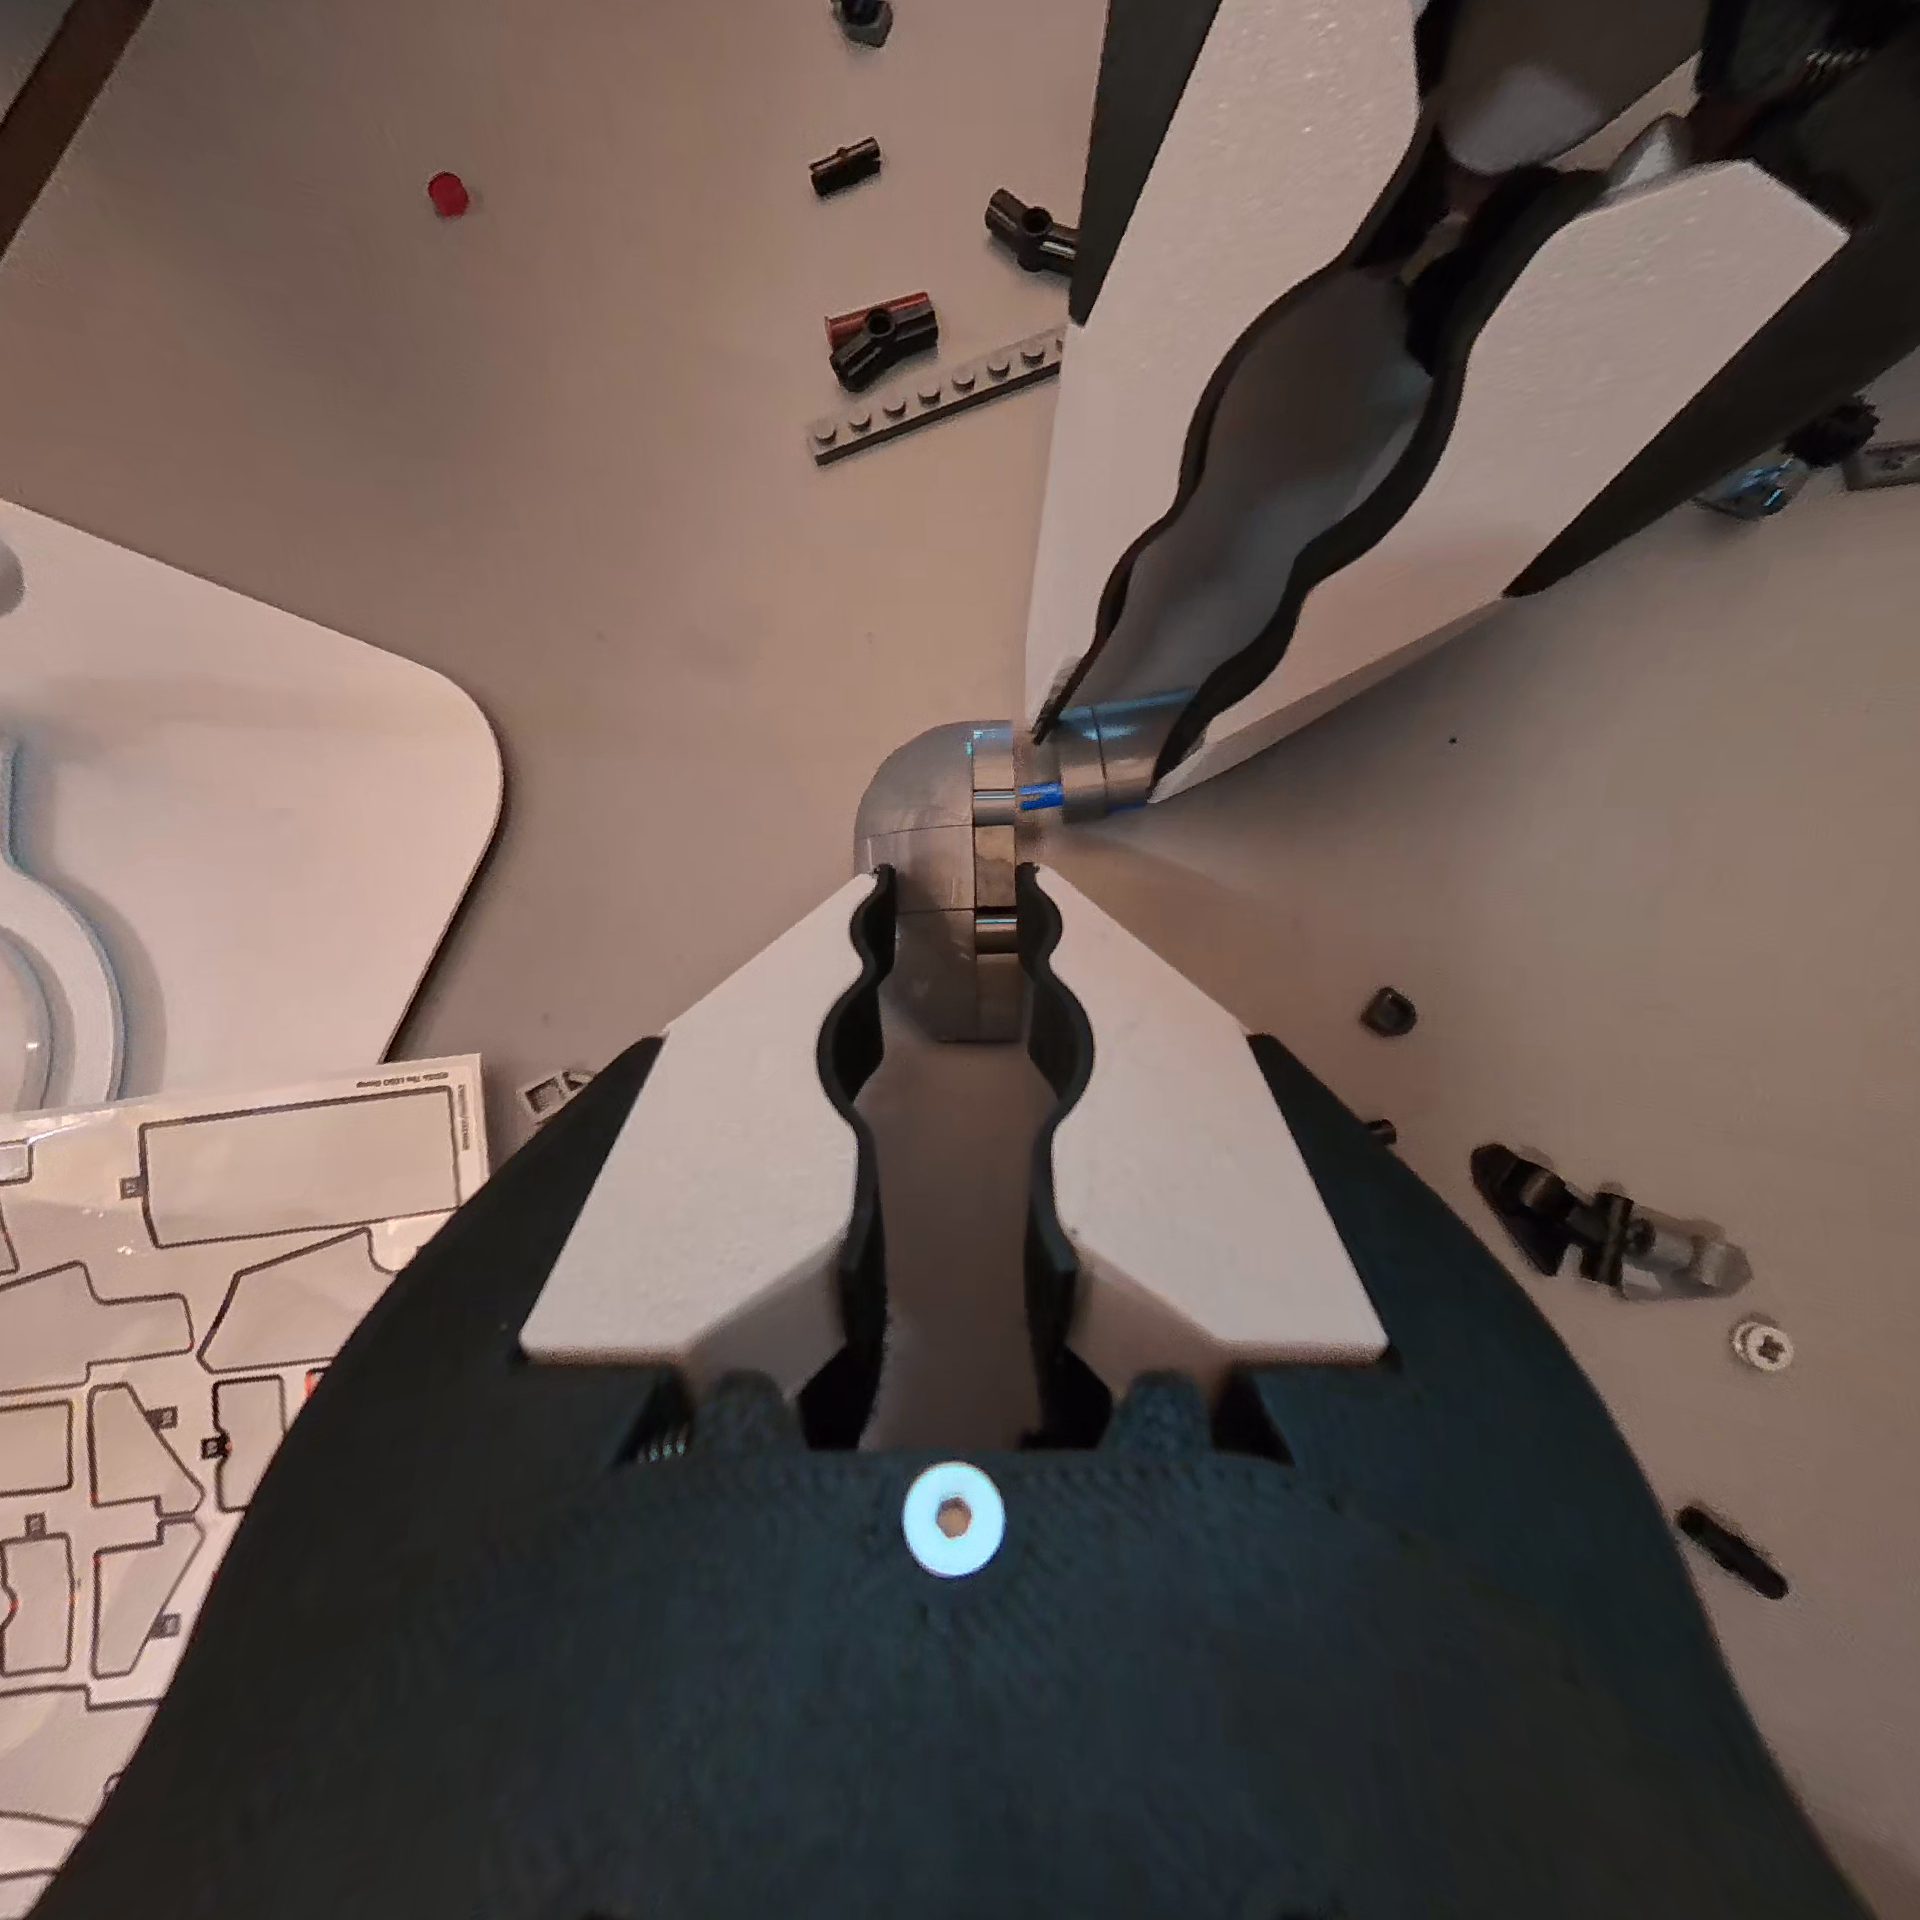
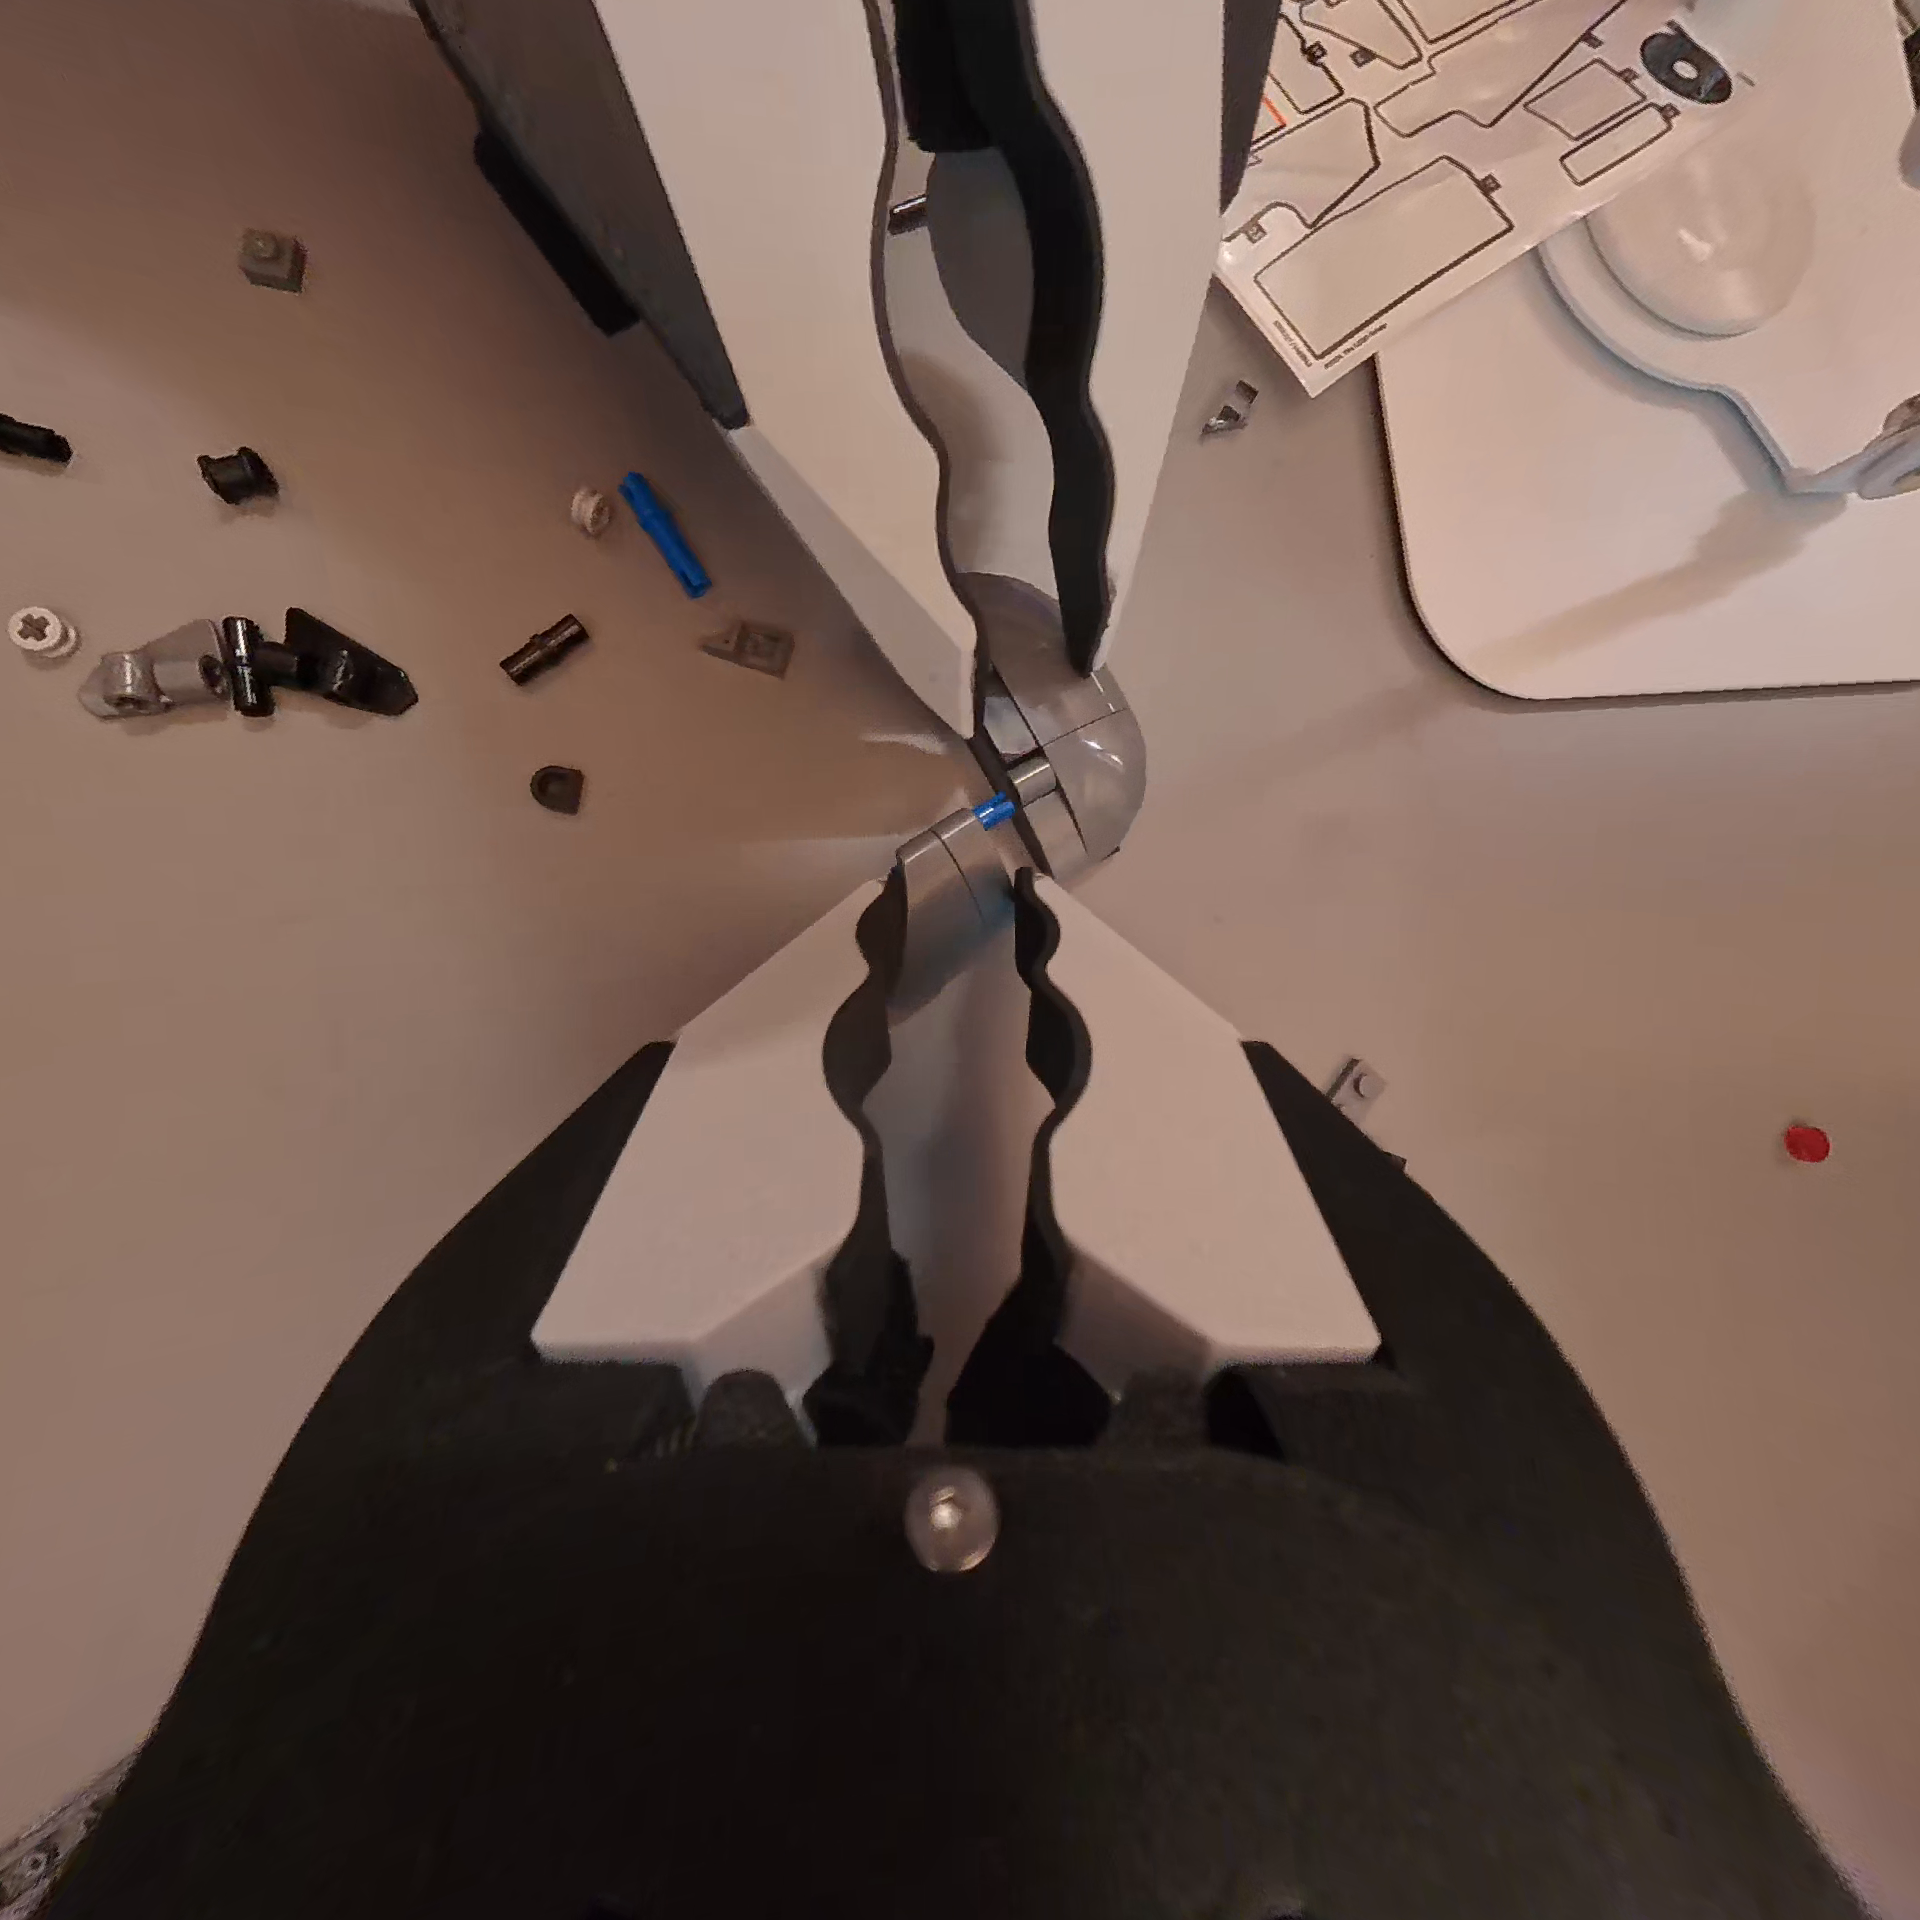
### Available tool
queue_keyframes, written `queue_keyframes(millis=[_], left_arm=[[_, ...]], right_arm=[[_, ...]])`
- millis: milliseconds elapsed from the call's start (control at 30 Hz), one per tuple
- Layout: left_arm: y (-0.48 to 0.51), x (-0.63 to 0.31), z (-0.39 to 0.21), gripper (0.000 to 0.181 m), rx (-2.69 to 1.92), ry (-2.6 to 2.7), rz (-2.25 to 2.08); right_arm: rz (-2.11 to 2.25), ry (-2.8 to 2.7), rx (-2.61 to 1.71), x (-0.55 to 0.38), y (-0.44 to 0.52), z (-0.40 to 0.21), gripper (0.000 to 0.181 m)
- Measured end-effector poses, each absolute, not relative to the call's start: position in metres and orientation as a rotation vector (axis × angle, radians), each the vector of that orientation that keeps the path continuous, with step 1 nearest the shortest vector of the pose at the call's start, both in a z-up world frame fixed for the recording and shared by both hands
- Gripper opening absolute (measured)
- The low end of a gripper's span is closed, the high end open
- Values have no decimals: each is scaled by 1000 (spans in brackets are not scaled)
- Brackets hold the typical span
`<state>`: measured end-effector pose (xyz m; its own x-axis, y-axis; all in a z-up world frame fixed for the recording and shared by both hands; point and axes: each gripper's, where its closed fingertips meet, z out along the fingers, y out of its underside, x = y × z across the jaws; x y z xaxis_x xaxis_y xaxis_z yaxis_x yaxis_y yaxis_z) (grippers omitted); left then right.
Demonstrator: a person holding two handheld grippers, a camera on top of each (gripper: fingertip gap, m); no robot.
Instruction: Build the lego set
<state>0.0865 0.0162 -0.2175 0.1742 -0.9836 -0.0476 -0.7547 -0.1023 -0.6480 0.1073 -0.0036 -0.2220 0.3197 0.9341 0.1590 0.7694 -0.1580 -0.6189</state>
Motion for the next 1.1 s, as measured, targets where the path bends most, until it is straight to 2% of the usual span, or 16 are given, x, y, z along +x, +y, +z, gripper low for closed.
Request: queue_keyframes(millis=[633, 867, 967, 1100], left_arm=[[11, 89, -216, 21, -1915, 1635, -621], [11, 90, -220, 39, -1912, 1656, -604], [15, 90, -221, 30, -1909, 1648, -560], [15, 90, -221, 28, -1904, 1654, -556]], right_arm=[[312, -1490, -2032, 110, -5, -223, 19], [306, -1490, -2028, 110, -5, -223, 19], [307, -1491, -2027, 110, -5, -223, 19], [312, -1490, -2029, 111, -5, -223, 19]])
